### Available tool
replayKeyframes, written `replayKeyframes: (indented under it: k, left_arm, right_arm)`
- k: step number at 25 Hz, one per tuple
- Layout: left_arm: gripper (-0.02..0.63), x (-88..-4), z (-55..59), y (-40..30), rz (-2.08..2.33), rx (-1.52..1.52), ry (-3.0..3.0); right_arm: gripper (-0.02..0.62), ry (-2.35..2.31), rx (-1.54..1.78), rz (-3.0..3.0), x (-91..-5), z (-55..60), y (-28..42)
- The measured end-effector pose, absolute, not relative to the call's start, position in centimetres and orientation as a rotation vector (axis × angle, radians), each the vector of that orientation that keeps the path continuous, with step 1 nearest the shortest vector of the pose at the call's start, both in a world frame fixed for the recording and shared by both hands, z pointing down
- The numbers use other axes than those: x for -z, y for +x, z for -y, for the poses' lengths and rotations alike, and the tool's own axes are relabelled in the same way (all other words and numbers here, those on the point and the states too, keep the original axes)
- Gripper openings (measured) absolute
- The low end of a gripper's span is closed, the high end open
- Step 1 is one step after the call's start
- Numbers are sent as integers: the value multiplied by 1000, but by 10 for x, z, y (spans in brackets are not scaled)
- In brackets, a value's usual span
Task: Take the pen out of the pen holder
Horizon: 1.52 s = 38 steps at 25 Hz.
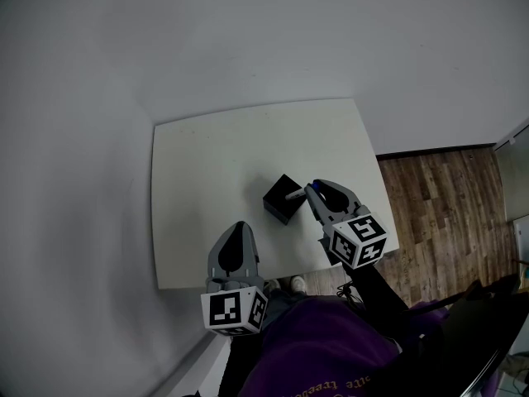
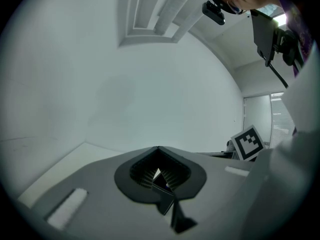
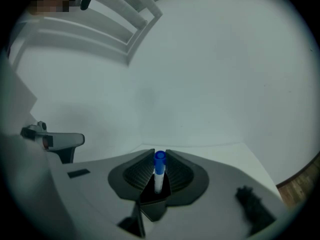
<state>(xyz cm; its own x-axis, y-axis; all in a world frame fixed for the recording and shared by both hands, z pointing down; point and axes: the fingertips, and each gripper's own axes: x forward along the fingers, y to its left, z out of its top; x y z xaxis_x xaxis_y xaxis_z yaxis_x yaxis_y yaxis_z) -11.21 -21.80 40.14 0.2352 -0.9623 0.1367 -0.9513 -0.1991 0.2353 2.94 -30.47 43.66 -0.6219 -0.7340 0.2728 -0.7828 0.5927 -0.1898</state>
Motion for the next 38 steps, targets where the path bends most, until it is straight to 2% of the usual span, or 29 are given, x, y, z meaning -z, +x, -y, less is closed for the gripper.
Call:
replayKeyframes:
  k: [38]
  left_arm:
    - [6,-378,197,-108,1822,113,2264]
  right_arm:
    - [74,1340,-381,2836,-361,277,42]
